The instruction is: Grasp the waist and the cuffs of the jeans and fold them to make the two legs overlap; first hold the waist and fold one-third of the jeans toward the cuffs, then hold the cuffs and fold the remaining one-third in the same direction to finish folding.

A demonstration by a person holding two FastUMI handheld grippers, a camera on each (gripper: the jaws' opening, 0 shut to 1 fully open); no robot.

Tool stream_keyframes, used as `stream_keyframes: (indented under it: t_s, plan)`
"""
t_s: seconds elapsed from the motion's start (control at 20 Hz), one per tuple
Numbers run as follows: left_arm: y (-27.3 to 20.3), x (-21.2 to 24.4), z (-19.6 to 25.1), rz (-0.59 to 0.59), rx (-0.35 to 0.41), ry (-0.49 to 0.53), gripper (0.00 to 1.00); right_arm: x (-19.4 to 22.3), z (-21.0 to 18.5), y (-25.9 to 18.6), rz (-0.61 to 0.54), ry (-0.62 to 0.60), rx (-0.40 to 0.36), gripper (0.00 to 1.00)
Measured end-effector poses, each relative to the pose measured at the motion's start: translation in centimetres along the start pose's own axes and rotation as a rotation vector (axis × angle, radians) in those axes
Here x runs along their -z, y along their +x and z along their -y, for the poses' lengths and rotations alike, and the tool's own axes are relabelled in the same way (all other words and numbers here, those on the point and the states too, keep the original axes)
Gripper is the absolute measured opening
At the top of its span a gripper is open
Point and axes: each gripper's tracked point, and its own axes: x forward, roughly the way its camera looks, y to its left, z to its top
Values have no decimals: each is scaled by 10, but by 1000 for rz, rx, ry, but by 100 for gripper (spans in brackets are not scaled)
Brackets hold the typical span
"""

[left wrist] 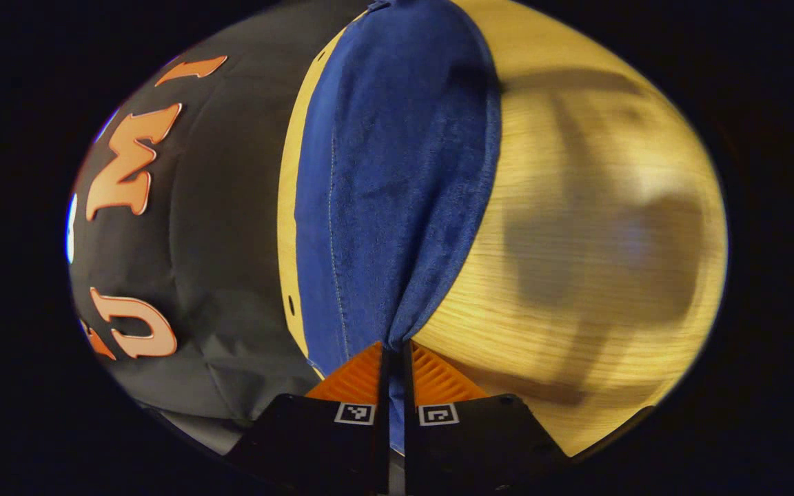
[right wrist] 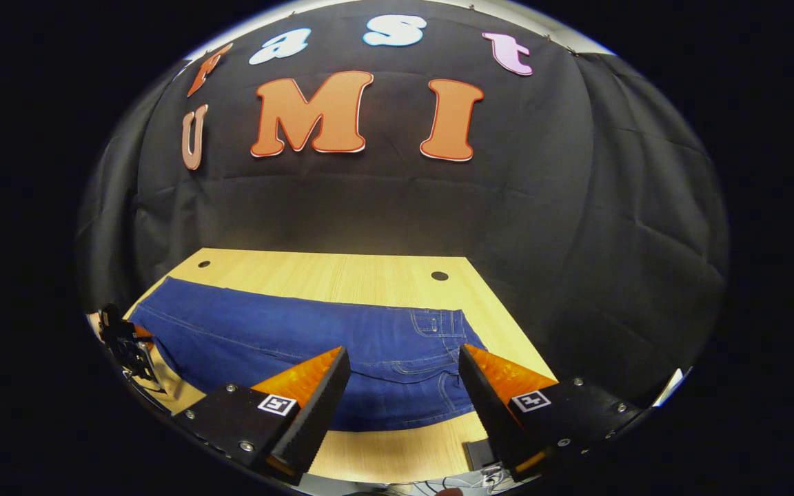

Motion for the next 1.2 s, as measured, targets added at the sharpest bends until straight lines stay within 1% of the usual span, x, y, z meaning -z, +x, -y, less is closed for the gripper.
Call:
stream_keyframes:
  t_s: [0.05, 0.1, 0.15, 0.2, 0.3, 0.4, 0.45, 0.5, 0.65, 0.75, 0.8, 1.1, 1.2]
  plan:
    - [3, 1, 5, -2, 45, -51, 9, 0, 3, 0, 9, -39, 10, 97]
    - [-6, 0, 9, 1, 81, -124, 4, -2, 6, -1, 27, -80, 16, 97]
    - [-2, 2, 10, 2, 106, -183, 4, -7, 7, 0, 49, -126, 14, 97]
    - [-4, 2, 8, 6, 107, -208, 2, -9, 8, 0, 66, -186, 8, 96]
    - [-6, -6, 6, 8, 105, -195, 2, -13, 17, 1, 99, -355, 11, 97]
    - [-8, -15, 3, 8, 106, -185, 2, -16, 30, 0, 115, -520, 30, 97]
    - [-7, -18, 4, 6, 108, -196, 2, -14, 37, -1, 121, -600, 37, 94]
    - [-10, -14, 4, 3, 111, -201, 3, -10, 42, -1, 119, -679, 32, 97]
    - [-8, -12, 4, 2, 119, -176, 3, 15, 50, 1, 98, -952, 7, 97]
    - [-7, -14, 6, -2, 125, -171, 2, 39, 49, 7, 65, -1097, -52, 97]
    - [-6, -13, 6, -4, 128, -171, 3, 55, 48, 11, 45, -1143, -82, 98]
    - [-5, -14, 8, -22, 165, -149, 3, 129, 47, 55, -78, -1359, -231, 97]
    - [-2, -14, 8, -24, 171, -148, 3, 144, 53, 65, -108, -1446, -253, 98]
